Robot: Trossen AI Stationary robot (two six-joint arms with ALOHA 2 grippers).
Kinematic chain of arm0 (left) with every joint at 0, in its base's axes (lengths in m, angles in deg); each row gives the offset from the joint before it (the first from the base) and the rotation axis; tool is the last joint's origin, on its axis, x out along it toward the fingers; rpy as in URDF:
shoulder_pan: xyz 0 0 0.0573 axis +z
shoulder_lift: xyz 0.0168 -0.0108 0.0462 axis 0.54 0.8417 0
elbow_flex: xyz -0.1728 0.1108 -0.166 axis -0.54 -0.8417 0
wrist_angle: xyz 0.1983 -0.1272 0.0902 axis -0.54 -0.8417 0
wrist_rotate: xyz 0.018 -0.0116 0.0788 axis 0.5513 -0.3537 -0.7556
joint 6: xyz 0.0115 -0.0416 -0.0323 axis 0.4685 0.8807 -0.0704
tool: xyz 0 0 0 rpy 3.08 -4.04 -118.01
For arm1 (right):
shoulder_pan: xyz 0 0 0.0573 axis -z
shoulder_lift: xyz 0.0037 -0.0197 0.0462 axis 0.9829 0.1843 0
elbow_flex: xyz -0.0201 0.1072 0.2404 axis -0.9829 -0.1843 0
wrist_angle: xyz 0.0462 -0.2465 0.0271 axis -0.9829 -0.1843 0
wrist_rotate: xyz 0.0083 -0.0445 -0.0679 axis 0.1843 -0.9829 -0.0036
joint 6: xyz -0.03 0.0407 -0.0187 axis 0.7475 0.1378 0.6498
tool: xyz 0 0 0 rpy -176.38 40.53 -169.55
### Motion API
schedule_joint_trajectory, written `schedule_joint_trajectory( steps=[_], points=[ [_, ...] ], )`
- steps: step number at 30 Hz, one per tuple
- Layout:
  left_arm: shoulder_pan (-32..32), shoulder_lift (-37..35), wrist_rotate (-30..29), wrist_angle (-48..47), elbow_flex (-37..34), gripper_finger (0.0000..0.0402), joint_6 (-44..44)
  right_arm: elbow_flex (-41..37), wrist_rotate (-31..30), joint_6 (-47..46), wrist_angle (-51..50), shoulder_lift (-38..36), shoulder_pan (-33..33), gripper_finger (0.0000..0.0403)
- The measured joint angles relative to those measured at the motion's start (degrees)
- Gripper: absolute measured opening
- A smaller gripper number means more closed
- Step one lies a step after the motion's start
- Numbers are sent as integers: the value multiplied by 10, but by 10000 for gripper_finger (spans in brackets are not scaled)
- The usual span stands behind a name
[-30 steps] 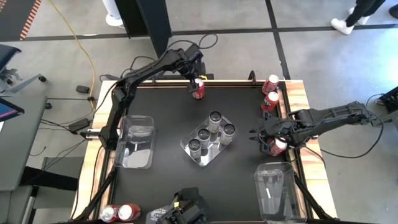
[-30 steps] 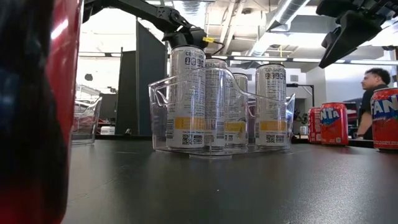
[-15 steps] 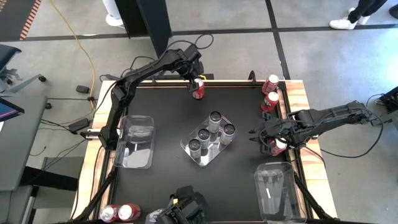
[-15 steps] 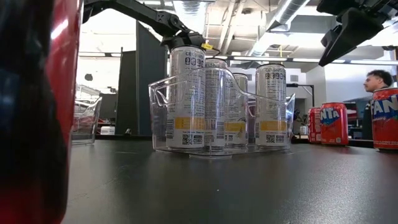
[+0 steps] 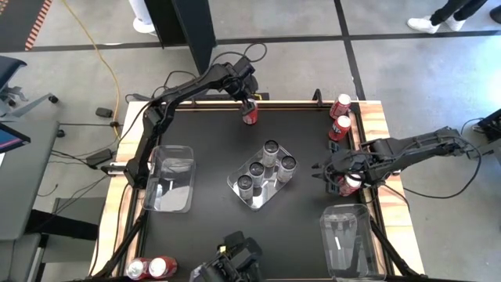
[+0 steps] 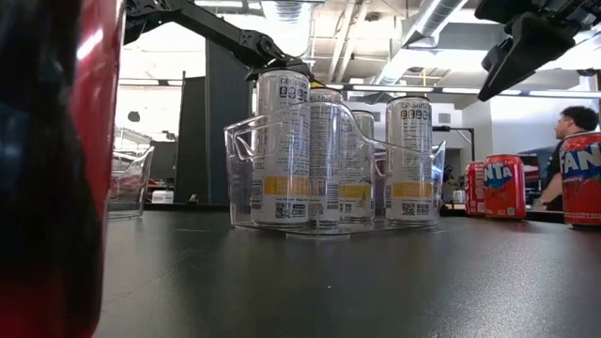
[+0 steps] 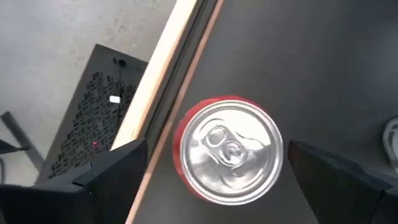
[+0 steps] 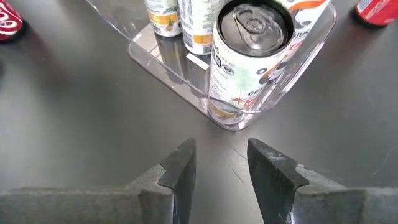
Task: Sort soda cans
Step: Put the orange soda can into the left transparent bin
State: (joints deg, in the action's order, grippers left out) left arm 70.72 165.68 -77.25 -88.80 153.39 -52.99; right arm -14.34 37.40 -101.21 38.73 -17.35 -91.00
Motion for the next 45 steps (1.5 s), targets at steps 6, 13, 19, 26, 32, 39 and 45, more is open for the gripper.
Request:
schedule_joint_trajectory(
  steps=[6, 13, 19, 26, 32, 39, 45],
  points=[
    [-1, 12, 21, 17, -1, 383, 25, 0, 0, 4, 0, 1, 1, 161],
    [1, 27, 23, 29, 0, 383, 52, 0, 0, 2, 0, 2, 1, 161],
    [-1, 39, 23, 30, 0, 383, 55, 0, 0, 2, 1, 2, 1, 161],
    [2, 41, 22, 19, 0, 383, 62, 0, 0, 4, 2, 2, 1, 161],
    [5, 67, 35, 17, 0, 383, 68, 0, 0, 2, 3, 2, 1, 161],
    [7, 64, 41, 17, 2, 383, 61, 0, 0, 2, 3, 2, 1, 161],
    [8, 66, 50, 22, 1, 368, 56, 0, 0, 2, 4, 2, 1, 161]
  ],
)
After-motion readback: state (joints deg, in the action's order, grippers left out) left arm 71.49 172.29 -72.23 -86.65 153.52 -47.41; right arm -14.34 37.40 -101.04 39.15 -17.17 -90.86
